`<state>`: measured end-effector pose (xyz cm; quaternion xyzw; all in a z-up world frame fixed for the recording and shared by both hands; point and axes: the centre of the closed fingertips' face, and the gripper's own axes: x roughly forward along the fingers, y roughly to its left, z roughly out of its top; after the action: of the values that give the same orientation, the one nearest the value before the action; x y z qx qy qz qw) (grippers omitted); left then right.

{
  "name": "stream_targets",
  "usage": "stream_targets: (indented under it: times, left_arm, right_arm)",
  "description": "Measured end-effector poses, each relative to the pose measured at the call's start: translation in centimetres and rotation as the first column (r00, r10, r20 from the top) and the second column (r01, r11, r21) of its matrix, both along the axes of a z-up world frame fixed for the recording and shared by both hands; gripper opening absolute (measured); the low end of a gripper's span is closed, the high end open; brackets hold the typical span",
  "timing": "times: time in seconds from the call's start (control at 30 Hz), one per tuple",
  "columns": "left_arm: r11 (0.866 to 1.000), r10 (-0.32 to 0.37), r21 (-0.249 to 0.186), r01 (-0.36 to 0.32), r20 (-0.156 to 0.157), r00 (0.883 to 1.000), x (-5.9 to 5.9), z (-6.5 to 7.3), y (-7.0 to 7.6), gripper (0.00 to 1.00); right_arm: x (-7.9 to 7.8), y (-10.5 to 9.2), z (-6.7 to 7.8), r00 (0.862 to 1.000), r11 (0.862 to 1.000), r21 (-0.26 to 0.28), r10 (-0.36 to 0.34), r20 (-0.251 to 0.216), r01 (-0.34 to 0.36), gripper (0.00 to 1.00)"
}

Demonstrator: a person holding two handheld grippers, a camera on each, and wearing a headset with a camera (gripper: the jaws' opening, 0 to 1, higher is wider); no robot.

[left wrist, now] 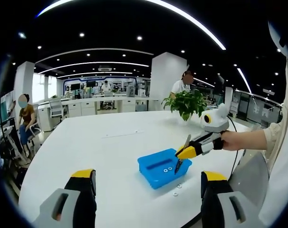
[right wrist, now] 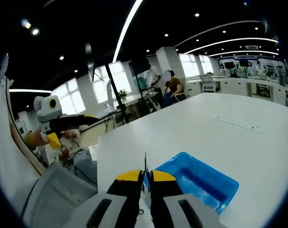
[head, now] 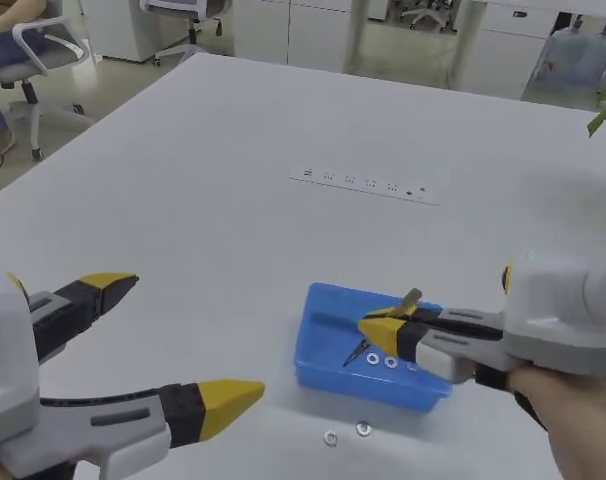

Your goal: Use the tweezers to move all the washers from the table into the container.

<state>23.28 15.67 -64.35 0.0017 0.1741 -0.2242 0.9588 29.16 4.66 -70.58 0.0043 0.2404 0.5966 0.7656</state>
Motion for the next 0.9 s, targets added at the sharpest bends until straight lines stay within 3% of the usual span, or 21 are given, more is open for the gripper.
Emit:
stream_targets:
  times: [0.13, 0.23, 0.63, 0.9]
  left_arm:
    - [1.000, -0.012, 0.001, 0.012, -0.001, 1.000, 0.1, 0.0, -0.4, 0.93]
    - [1.000, -0.018, 0.003, 0.018, -0.004, 1.000, 0.1, -0.1, -0.5, 0.93]
    - [1.000, -0.013, 0.004, 0.013, -0.005, 1.000, -0.1, 0.0, -0.3, 0.93]
    - [1.000, -0.019, 0.004, 0.019, -0.006, 1.000, -0.2, -0.1, -0.5, 0.93]
  right_arm:
    - [-0.8, -1.3, -3.0, 1.000, 0.996, -0.087, 0.009, -0.019, -0.011, 0.03]
    - [-0.7, -1.8, -4.4, 1.000, 0.992, -0.127, -0.002, -0.022, -0.001, 0.03]
    - [-0.9, -1.5, -6.5, 0.998, 0.972, -0.230, 0.048, 0.047, -0.036, 0.03]
    - [-1.3, -1.3, -6.5, 0.995, 0.971, -0.230, 0.079, 0.055, -0.064, 0.03]
